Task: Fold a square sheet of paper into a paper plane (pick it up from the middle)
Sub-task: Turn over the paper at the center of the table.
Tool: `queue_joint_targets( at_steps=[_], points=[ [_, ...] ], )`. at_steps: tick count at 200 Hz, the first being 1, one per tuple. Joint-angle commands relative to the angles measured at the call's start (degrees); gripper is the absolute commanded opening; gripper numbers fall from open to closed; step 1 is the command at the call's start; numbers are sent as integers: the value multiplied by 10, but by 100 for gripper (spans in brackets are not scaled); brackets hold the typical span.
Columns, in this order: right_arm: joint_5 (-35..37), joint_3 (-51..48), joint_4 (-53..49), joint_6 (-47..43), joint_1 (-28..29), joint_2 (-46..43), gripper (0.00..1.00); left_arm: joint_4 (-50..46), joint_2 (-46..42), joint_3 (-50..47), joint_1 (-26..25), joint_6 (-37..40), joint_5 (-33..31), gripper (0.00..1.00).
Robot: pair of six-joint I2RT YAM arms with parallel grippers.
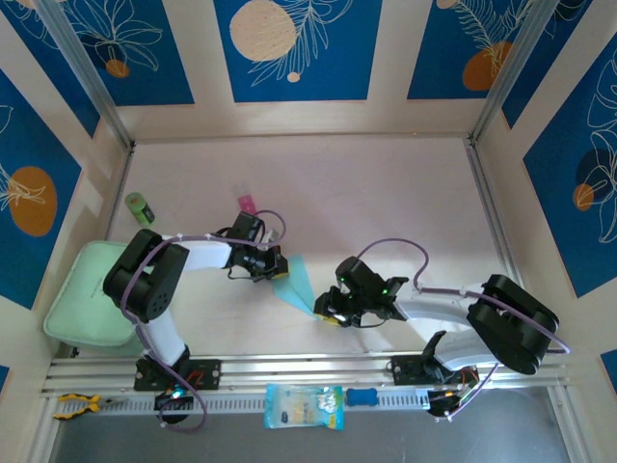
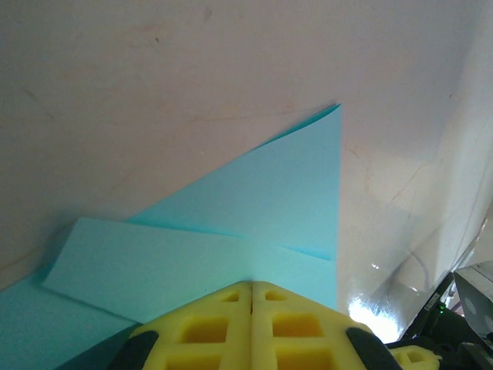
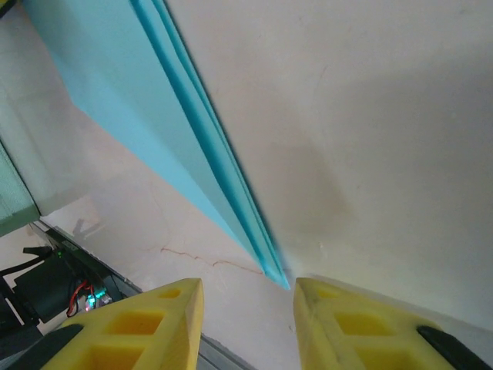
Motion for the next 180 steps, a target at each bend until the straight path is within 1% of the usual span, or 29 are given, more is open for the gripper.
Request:
queue_joint_targets(
  at_steps=[1,34,84,148,180],
  points=[
    [-7,-9,-23,17,0,-9,37,-1,7,-18,10,-17,-2,1],
    [-26,-10,25,26,-1,23,37,1,9,-19,10,-19,2,1],
    [-30,-5,54,36,-2,68,35,3,7,-22,10,-20,3,1],
    [-9,-28,91,40,-11,32,32,1,7,-20,10,-20,3,1],
    [-16,-41,111,36,-19,13,31,2,8,-19,10,-21,4,1]
  ],
)
